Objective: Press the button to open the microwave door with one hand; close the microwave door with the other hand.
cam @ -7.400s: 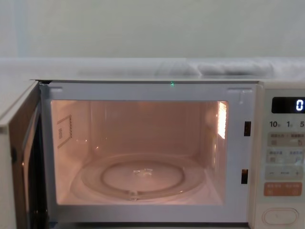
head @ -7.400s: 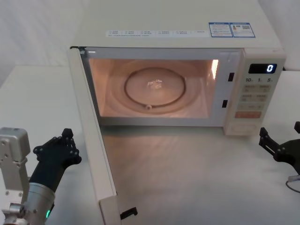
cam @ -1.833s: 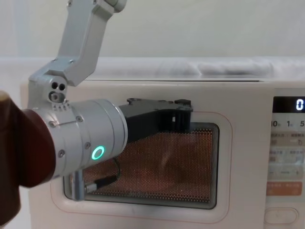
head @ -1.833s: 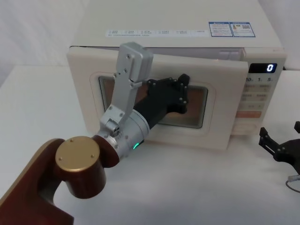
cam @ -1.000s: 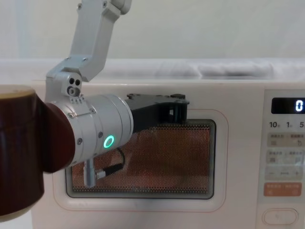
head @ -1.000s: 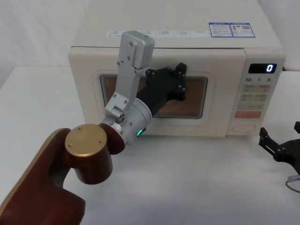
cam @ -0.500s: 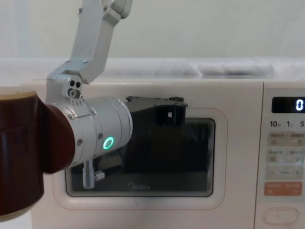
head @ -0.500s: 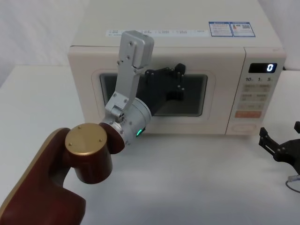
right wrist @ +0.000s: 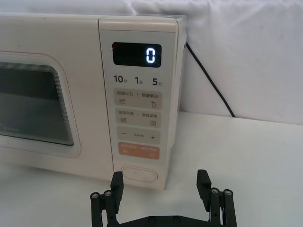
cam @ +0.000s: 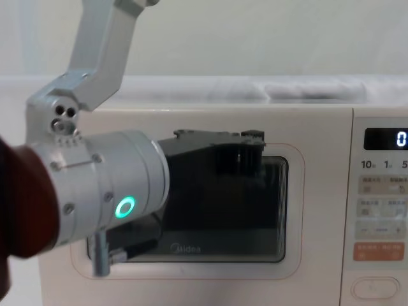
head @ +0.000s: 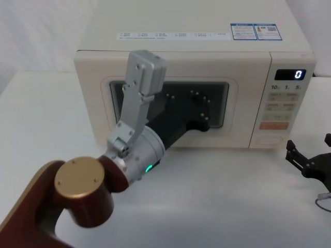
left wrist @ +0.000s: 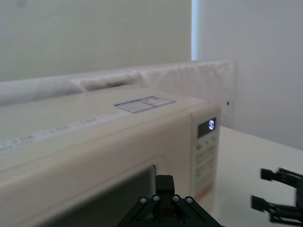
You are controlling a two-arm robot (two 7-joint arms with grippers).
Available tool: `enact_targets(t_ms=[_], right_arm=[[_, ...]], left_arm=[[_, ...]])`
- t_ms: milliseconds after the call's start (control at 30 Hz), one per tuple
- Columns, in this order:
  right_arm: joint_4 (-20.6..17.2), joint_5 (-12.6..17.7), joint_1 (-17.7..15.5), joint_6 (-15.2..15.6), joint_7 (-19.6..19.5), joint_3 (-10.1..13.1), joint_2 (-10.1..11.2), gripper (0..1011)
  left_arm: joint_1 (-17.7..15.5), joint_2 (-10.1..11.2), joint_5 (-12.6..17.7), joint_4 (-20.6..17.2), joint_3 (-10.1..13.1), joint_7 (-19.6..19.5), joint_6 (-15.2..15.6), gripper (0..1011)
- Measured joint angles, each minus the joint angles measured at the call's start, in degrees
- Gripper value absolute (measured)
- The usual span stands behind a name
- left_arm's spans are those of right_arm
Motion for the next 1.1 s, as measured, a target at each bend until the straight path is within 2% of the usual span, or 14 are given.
enact_targets(t_ms=[133, 367, 400, 567, 733, 833, 867, 1100], right_arm=[[0.00, 0.00, 0.00, 0.00, 0.00, 0.00, 0.00, 1002], [0.00, 0.00, 0.00, 0.00, 0.00, 0.00, 0.00, 1002], [0.00, 0.00, 0.00, 0.00, 0.00, 0.00, 0.00, 1002], [0.00, 0.00, 0.00, 0.00, 0.00, 0.00, 0.00, 1002], [0.00, 0.00, 0.00, 0.00, 0.00, 0.00, 0.00, 1002], [0.00, 0.00, 0.00, 0.00, 0.00, 0.00, 0.00, 1002], [0.00, 0.00, 0.00, 0.00, 0.00, 0.00, 0.00, 1002], [0.00, 0.00, 0.00, 0.00, 0.00, 0.00, 0.00, 1002]], left_arm=[[1.81, 0.83, -0.44, -1.75, -0.06, 0.03, -0.25, 0], [7.32, 2.74, -2.22, -6.20, -2.06, 1.31, -1.01, 0], [7.32, 2.74, -2.22, -6.20, -2.06, 1.31, -1.01, 0], [12.45, 3.59, -3.50, -8.96, -4.76, 3.40, -2.63, 0], [16.26, 3.94, -3.37, -9.88, -7.00, 5.33, -4.45, 0], [19.35, 4.26, -2.97, -10.15, -9.14, 6.30, -6.29, 0], [19.35, 4.26, -2.97, -10.15, -9.14, 6.30, -6.29, 0], [23.55, 3.89, -2.15, -10.18, -12.91, 7.78, -9.82, 0]])
